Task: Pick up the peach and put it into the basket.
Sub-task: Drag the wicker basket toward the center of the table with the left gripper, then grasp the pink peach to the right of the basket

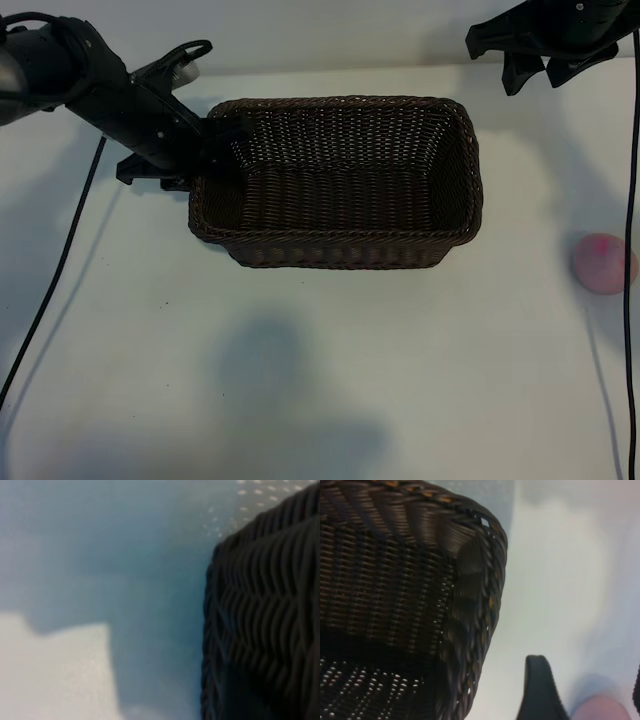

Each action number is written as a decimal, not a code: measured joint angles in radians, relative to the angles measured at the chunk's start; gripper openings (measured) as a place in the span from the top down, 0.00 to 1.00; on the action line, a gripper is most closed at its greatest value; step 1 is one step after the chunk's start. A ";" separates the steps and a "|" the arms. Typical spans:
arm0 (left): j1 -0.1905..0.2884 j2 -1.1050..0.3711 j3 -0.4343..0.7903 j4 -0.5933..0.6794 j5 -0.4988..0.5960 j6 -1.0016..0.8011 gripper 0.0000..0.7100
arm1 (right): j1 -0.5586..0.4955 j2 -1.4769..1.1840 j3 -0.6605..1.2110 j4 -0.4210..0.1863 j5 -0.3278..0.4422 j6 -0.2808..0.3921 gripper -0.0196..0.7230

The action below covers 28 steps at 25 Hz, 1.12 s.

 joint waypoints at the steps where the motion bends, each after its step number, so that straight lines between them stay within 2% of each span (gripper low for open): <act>1: 0.000 -0.008 0.000 0.000 0.001 -0.001 0.35 | 0.000 0.000 0.000 0.000 0.000 0.000 0.37; 3: 0.000 -0.034 0.000 0.001 0.005 -0.001 0.20 | 0.000 0.000 0.000 0.000 0.000 0.001 0.37; 6: 0.000 -0.079 0.000 0.022 0.020 -0.003 0.12 | 0.000 0.000 0.000 0.000 0.000 0.001 0.37; 15: 0.000 -0.231 0.000 0.139 0.050 -0.053 0.16 | 0.000 0.000 0.000 0.000 0.005 0.001 0.37; 19: 0.000 -0.254 -0.003 0.152 0.048 -0.061 0.17 | 0.000 0.000 0.000 -0.014 0.008 0.049 0.36; 28: 0.000 -0.258 -0.003 0.169 0.044 -0.062 0.17 | -0.003 0.000 0.001 -0.089 0.044 0.087 0.25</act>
